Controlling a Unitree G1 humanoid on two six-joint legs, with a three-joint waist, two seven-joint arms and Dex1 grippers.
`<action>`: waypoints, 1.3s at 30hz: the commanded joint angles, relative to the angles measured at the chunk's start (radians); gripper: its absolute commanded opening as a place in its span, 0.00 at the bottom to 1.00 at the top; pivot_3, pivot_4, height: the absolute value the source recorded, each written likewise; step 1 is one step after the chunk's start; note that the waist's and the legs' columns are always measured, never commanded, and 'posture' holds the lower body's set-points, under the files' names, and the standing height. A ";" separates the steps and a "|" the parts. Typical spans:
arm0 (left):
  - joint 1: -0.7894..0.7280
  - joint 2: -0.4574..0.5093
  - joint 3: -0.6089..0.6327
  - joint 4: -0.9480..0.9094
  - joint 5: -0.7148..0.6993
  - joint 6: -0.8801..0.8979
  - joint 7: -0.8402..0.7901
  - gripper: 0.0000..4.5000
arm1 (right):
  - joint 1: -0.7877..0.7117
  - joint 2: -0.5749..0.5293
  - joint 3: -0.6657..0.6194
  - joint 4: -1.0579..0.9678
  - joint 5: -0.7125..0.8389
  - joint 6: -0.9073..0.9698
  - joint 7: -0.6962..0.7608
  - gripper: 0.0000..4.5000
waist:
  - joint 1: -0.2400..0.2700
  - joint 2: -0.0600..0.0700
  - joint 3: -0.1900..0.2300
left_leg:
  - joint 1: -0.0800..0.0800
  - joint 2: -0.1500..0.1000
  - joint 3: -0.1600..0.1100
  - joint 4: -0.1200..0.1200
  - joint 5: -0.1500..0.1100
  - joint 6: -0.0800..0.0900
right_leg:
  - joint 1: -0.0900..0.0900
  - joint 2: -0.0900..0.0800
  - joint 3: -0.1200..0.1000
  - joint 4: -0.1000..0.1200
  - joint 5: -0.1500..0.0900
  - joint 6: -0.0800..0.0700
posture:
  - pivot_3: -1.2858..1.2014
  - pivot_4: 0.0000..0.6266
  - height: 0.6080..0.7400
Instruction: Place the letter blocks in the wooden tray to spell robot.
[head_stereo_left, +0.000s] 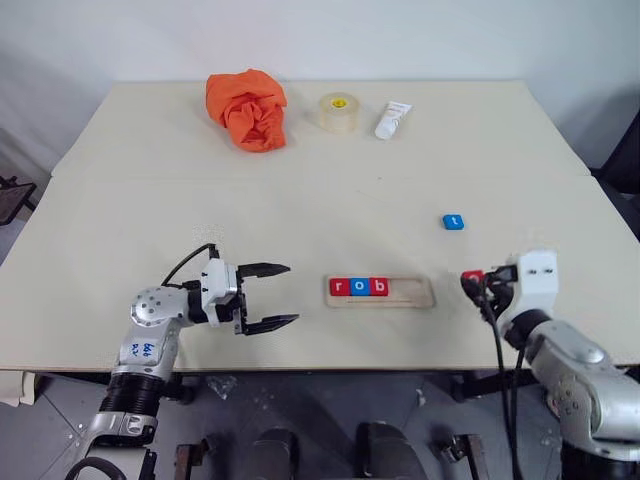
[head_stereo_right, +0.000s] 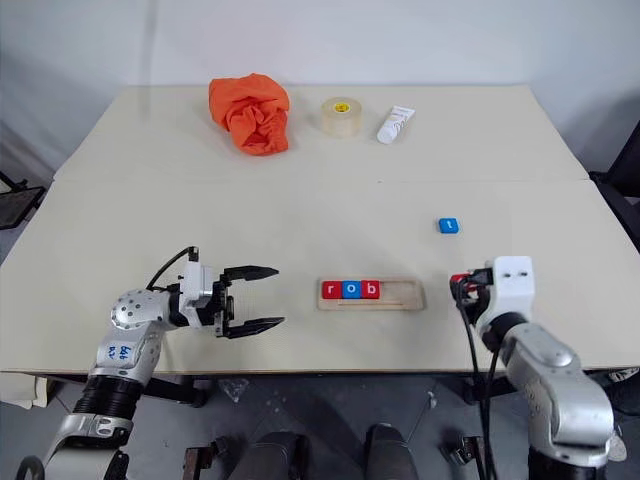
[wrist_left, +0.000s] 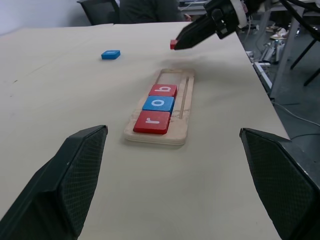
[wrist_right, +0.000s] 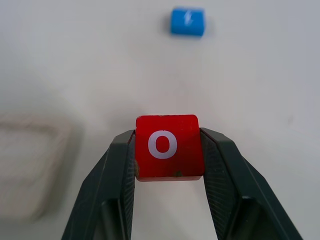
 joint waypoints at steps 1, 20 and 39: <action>-0.027 -0.009 -0.005 0.014 -0.011 -0.017 -0.020 1.00 | 0.014 0.017 0.001 -0.060 -0.001 0.004 -0.032 0.32 | 0.000 0.000 0.000 | 0.000 0.000 0.000 0.000 0.000 0.000 | 0.000 0.000 0.000 0.000 0.000 0.000 | 0.52 0.24 1.00; -0.015 -0.016 -0.001 0.010 -0.009 -0.025 -0.008 1.00 | 0.061 -0.371 0.108 0.088 0.011 -0.181 0.392 1.00 | 0.000 0.000 0.000 | 0.000 0.000 0.001 0.000 0.000 0.002 | 0.001 0.001 -0.001 -0.001 0.000 0.000 | 0.52 0.24 1.00; 0.041 -0.017 0.004 -0.042 -0.009 -0.027 0.041 1.00 | -0.254 -0.606 0.370 0.657 -0.145 -0.507 0.863 1.00 | 0.001 0.000 0.000 | 0.001 0.001 0.001 0.001 0.000 0.002 | 0.002 -0.001 -0.003 -0.002 0.000 0.000 | 0.52 0.24 1.00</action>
